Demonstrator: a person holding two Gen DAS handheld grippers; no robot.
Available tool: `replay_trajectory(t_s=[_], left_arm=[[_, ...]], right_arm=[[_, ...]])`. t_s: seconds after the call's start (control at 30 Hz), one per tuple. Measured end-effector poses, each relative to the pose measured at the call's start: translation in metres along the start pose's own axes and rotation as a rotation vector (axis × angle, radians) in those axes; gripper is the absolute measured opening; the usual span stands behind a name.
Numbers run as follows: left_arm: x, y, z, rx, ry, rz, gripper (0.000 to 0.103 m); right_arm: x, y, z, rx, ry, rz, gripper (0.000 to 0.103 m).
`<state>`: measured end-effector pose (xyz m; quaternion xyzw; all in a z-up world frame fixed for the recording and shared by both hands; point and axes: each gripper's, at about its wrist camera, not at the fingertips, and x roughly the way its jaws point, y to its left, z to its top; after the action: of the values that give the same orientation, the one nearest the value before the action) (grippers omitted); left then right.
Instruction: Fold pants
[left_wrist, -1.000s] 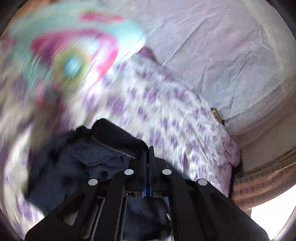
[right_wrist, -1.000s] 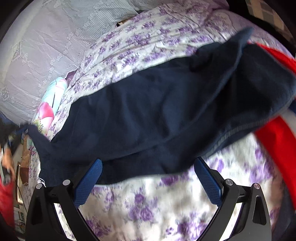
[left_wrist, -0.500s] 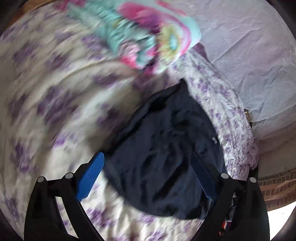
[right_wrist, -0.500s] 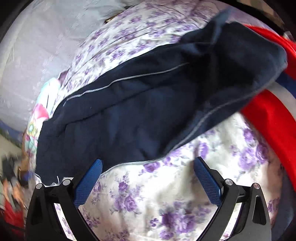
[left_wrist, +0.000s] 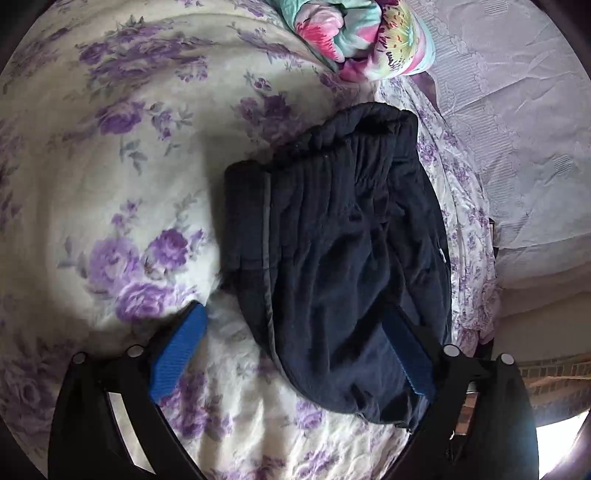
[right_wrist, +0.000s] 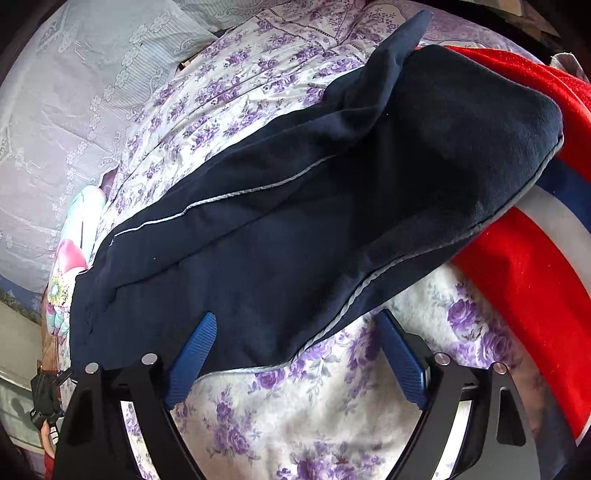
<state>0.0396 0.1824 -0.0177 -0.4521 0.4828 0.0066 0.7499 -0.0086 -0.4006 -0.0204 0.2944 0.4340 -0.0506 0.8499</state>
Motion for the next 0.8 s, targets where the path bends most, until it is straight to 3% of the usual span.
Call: replay_trajectory(t_s=[0.07,0.2,0.23,0.33,0.37,0.4,0.57,0.7,0.8], left_arm=[[0.004,-0.006,0.003,-0.008,-0.028,0.026,0.098],[0.006,-0.010,0.009,-0.033,-0.050,0.030,0.096],[0.005,-0.015,0.009,-0.002,-0.052,-0.006,0.069],[0.010,-0.027,0.009,0.038,-0.019,0.001,0.032],[0.011,-0.028,0.009,0.041,-0.012,-0.008,0.026],[0.011,-0.029,0.009,0.045,-0.009,0.000,0.013],[-0.017,-0.019,0.007,-0.003,-0.060,-0.041,0.010],[-0.063,-0.024,-0.002,0.070,-0.103,-0.072,0.010],[-0.092,-0.014,-0.011,0.056,-0.121,-0.087,0.010]], right_arm=[[0.001,-0.001,0.001,-0.003,-0.023,-0.015,0.082],[0.011,0.005,0.008,-0.033,-0.068,-0.067,0.062],[0.013,0.006,0.009,-0.038,-0.074,-0.078,0.060],[0.013,0.010,0.012,-0.053,-0.077,-0.086,0.033],[0.013,0.009,0.013,-0.054,-0.069,-0.068,0.015],[0.011,0.008,0.013,-0.049,-0.065,-0.040,0.013],[-0.023,0.012,0.011,-0.065,-0.112,0.003,0.009],[-0.061,0.010,0.005,-0.080,-0.147,0.018,0.007],[-0.085,-0.001,-0.007,-0.060,-0.151,0.036,0.006]])
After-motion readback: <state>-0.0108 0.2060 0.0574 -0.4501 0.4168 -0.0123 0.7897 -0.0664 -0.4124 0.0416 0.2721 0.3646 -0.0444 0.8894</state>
